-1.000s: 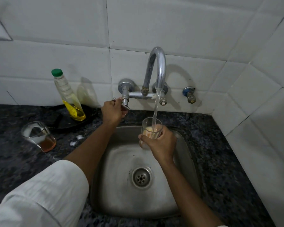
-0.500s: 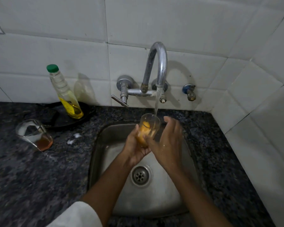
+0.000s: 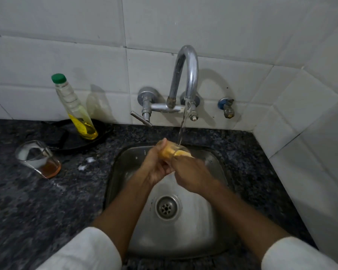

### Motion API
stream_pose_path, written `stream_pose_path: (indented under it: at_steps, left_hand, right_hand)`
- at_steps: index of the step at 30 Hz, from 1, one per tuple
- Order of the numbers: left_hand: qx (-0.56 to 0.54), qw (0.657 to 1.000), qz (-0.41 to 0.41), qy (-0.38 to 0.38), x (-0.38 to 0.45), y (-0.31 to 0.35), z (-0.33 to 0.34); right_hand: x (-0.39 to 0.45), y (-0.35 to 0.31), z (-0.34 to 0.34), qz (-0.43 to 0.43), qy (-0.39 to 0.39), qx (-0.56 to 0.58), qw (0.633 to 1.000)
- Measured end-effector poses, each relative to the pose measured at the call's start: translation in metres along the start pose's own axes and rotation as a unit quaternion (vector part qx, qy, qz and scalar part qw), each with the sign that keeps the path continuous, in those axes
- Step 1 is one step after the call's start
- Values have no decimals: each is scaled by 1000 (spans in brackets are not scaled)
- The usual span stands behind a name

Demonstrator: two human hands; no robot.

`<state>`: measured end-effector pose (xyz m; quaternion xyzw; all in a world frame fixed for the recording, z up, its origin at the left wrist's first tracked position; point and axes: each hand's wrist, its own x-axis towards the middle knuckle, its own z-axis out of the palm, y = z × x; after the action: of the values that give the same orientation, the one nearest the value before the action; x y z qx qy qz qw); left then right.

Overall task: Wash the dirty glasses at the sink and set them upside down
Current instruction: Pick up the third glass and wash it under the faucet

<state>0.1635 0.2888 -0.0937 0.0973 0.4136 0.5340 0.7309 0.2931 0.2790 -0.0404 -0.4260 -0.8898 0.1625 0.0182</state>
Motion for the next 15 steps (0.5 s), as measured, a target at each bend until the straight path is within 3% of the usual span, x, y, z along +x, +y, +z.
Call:
stream_pose_path:
  at_steps: [2,4,5,6,8,9,10,12,14,15]
  left_hand:
    - [76,997,-3,16,1,2,0]
    - [72,997,10,-21,5,-3,-5]
    - [20,999,8,-42,3,-7,-3]
    - [-31,998,0,-50,2,-8,-2]
    - [-37,999,2,-34,4,-4,-2]
    - [5,1000,1,-21,4,-1,-1]
    - [61,998,1,-13,4,0,0]
    - [110,994,23,-16,9,-4,-3]
    - [13,998,33,-55,6,-6,-5]
    - [-40,997,25,-62,3,-4,-4]
  right_hand:
    - [3,6,7,37,25,-45,998]
    - [14,-5,12,86,164,160,970]
    - [19,-13,12,131,174,280,935]
    - [22,-15,12,128,166,327,922]
    - [19,-10,12,58,109,180,976]
    - [17,-5,9,62,52,73,994]
    - [14,0,9,70,39,37,996]
    - [20,-2,10,120,56,159,978]
    - [27,-9,14,160,68,306,936]
    - [28,-10,16,129,65,266,953]
